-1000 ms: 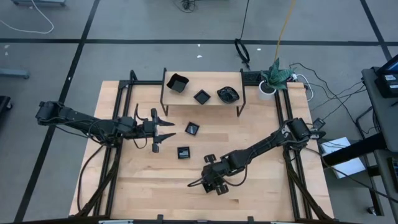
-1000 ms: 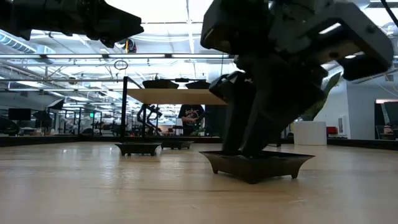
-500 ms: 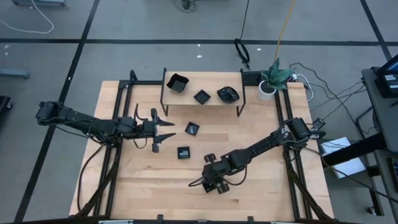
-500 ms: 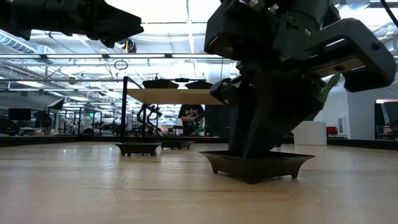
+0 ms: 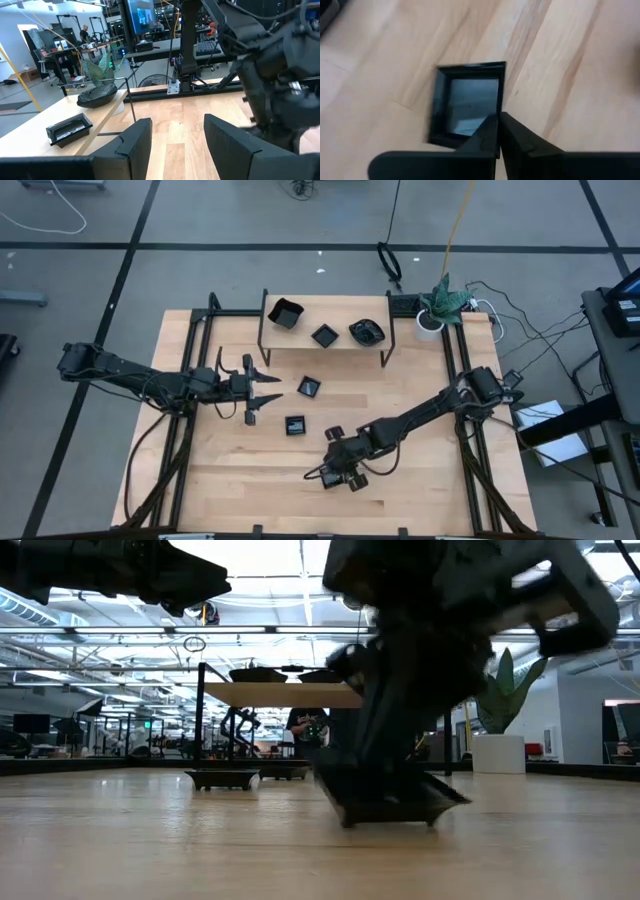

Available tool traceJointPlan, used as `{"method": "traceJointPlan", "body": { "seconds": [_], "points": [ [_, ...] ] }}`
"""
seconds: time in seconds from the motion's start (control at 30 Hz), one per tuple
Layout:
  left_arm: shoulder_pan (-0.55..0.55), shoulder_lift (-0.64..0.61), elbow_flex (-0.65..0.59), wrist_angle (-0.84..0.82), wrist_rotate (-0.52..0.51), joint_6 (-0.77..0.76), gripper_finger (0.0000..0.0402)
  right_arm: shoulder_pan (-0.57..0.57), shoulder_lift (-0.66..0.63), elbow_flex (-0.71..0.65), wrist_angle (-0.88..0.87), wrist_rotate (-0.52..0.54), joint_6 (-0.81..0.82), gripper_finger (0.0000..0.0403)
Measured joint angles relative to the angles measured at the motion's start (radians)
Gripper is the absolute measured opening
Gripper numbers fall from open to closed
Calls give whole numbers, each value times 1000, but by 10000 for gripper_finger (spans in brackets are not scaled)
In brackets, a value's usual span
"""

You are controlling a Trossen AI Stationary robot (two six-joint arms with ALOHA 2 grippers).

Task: Pick & Place Mini shaped plates
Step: Stack the bottom square plate on top of the other square plates on the shelf

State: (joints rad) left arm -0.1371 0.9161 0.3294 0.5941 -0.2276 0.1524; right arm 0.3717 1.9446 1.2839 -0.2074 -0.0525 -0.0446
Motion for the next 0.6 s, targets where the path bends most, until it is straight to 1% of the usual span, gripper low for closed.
{"method": "traceJointPlan", "body": {
  "seconds": [0.13,0.3,0.43,0.6],
  "points": [
    [0,0,0,0,0,0,186,-19,-67,0,-1,2,-3,1],
    [0,0,0,0,0,0,186,-81,-185,1,9,3,12,0],
    [0,0,0,0,0,0,186,-177,-285,1,11,3,40,0],
    [0,0,0,0,0,0,186,-339,-405,1,16,3,88,0]
  ]
}}
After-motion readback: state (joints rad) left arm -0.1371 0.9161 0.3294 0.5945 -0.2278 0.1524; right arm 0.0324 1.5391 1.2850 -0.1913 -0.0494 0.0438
